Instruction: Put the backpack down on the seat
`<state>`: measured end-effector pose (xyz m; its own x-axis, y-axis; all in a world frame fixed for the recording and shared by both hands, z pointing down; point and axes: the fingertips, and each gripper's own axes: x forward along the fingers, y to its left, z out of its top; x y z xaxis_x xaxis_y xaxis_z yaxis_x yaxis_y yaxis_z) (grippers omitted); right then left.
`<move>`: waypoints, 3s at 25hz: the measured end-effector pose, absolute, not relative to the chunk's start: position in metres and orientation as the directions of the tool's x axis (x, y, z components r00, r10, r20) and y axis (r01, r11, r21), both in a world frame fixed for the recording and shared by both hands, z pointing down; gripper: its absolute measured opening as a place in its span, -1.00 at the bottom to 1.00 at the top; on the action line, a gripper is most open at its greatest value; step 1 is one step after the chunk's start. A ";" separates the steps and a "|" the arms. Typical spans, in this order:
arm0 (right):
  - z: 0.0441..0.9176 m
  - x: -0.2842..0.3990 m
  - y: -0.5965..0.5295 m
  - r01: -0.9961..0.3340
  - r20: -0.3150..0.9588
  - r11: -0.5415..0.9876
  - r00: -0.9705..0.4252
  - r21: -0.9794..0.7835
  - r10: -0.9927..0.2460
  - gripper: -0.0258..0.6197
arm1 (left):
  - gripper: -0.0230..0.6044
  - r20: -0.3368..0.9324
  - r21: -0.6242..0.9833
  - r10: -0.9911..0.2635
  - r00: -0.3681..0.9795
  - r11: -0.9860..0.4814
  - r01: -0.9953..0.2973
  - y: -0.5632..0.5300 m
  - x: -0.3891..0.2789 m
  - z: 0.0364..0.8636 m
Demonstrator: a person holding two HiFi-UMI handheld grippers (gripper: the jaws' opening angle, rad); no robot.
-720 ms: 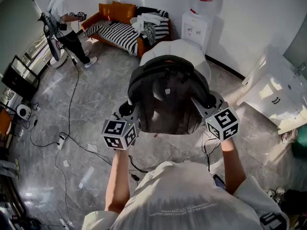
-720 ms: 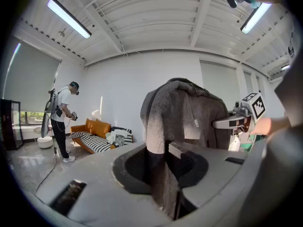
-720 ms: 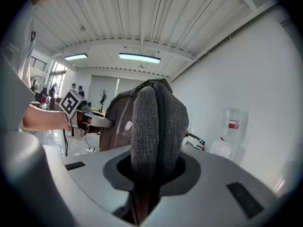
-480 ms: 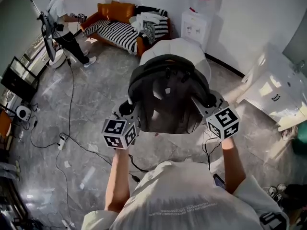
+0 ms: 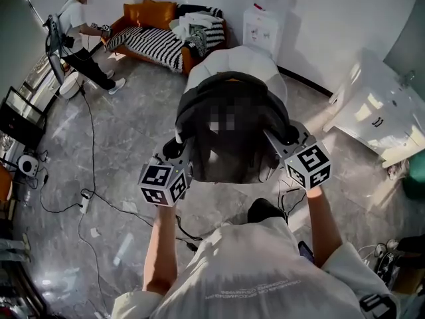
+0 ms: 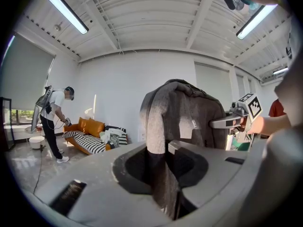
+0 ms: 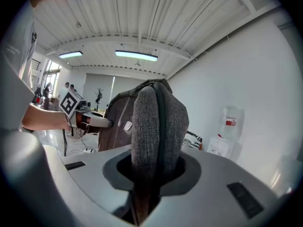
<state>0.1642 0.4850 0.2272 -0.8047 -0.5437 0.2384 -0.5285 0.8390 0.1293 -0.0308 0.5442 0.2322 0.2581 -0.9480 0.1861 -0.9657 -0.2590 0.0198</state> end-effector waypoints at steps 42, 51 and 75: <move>0.248 0.132 0.144 -0.516 0.259 0.855 -0.820 0.055 -0.511 -0.67 | -0.68 0.239 0.051 -0.942 0.234 -0.228 -0.972 0.212 -0.059 0.246; 0.258 0.122 0.092 -0.487 0.263 0.873 -0.838 0.033 -0.478 -0.67 | -0.68 0.255 0.044 -0.948 0.190 -0.185 -0.982 0.167 -0.066 0.252; 0.267 0.082 0.011 -0.505 0.313 0.863 -0.817 0.015 -0.484 -0.67 | -0.68 0.276 0.119 -0.938 0.211 -0.185 -0.976 0.083 -0.107 0.265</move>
